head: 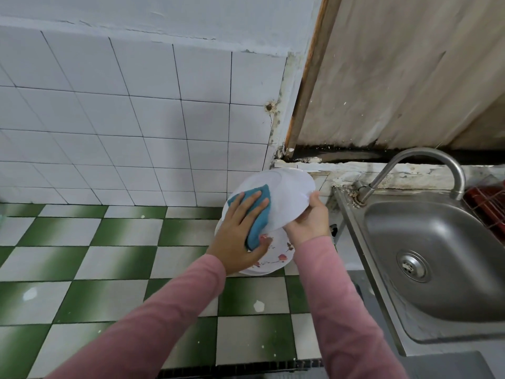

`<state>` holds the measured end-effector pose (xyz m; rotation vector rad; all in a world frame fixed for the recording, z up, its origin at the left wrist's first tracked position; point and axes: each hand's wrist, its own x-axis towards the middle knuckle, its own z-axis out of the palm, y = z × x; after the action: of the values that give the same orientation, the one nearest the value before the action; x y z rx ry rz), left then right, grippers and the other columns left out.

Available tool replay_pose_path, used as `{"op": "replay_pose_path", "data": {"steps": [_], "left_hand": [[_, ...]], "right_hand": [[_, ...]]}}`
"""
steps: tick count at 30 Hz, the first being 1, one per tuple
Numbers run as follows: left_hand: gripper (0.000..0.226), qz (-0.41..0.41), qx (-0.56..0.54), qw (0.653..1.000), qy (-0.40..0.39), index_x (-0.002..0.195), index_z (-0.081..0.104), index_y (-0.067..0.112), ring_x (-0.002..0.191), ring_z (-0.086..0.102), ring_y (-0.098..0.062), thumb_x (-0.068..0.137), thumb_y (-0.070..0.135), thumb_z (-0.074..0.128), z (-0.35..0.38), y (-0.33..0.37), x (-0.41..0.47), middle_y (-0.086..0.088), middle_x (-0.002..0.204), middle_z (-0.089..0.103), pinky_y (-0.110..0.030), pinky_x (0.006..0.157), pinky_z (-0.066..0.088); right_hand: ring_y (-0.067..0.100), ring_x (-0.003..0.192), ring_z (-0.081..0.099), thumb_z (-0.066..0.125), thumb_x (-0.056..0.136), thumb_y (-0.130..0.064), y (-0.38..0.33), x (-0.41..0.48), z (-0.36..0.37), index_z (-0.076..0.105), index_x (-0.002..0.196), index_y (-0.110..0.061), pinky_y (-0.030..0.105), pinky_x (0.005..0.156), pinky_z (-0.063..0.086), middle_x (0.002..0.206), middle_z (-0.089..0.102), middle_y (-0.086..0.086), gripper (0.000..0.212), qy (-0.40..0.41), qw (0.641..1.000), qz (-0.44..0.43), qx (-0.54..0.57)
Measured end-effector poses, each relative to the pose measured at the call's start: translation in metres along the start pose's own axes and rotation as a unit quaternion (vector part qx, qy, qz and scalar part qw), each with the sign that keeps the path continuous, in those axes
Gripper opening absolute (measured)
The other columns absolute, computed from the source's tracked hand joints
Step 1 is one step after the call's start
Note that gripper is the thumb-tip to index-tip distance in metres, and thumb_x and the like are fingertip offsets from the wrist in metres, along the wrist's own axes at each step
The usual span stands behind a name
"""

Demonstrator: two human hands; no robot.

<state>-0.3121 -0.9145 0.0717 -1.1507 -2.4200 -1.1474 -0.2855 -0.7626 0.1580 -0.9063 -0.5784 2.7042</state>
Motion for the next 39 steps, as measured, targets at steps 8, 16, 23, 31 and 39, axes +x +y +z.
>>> {"op": "replay_pose_path", "data": {"steps": [8, 16, 23, 31, 39], "left_hand": [[0.051, -0.067, -0.138, 0.982, 0.110, 0.133, 0.058, 0.013, 0.129, 0.054, -0.022, 0.090, 0.040, 0.059, -0.015, 0.010, 0.029, -0.006, 0.140, 0.055, -0.039, 0.108, 0.045], [0.021, -0.327, -0.383, 0.855, 0.127, 0.110, 0.061, 0.033, 0.102, 0.066, -0.021, 0.091, 0.028, 0.067, 0.004, 0.061, 0.058, 0.003, 0.107, 0.070, -0.047, 0.092, 0.056], [0.024, -0.361, -0.549, 0.752, 0.059, 0.106, 0.062, 0.021, 0.086, 0.070, -0.019, 0.089, 0.005, 0.067, 0.045, 0.127, 0.081, 0.000, 0.099, 0.072, -0.036, 0.073, 0.061], [0.039, -0.370, -0.564, 0.736, -0.054, 0.125, 0.057, 0.002, 0.092, 0.072, -0.027, 0.087, 0.002, 0.068, 0.142, 0.252, 0.079, -0.014, 0.112, 0.071, -0.048, 0.081, 0.059], [0.025, -0.375, -0.558, 0.735, -0.090, 0.114, 0.064, 0.008, 0.090, 0.071, -0.026, 0.090, 0.015, 0.068, 0.259, 0.376, 0.065, -0.013, 0.103, 0.073, -0.040, 0.075, 0.059]], "right_hand": [[0.016, 0.083, 0.069, 0.061, 0.098, -0.021, -0.011, -0.008, 0.020, 0.065, 0.108, -0.007, 0.031, 0.082, 0.056, 0.096, 0.070, 0.006, 0.017, -0.024, 0.982, -0.085, -0.167], [0.021, 0.146, 0.027, 0.075, 0.083, -0.049, -0.049, -0.030, -0.047, 0.022, 0.156, -0.025, 0.037, 0.115, 0.032, 0.159, 0.025, -0.001, 0.094, 0.075, 0.788, -0.337, -0.509], [0.022, 0.109, 0.068, 0.081, 0.073, -0.049, -0.123, -0.060, -0.138, 0.044, 0.134, -0.018, 0.044, 0.095, 0.057, 0.129, 0.065, 0.007, 0.077, 0.105, 0.890, -0.277, -0.348], [0.035, 0.110, 0.066, 0.075, 0.078, -0.037, -0.223, -0.143, -0.253, 0.058, 0.130, -0.016, 0.057, 0.098, 0.051, 0.125, 0.068, 0.017, 0.059, 0.083, 0.936, -0.273, -0.208], [0.024, 0.090, 0.069, 0.058, 0.100, -0.026, -0.328, -0.218, -0.372, 0.062, 0.115, -0.021, 0.040, 0.080, 0.061, 0.102, 0.075, 0.013, 0.016, 0.168, 0.904, -0.320, -0.229]]}}
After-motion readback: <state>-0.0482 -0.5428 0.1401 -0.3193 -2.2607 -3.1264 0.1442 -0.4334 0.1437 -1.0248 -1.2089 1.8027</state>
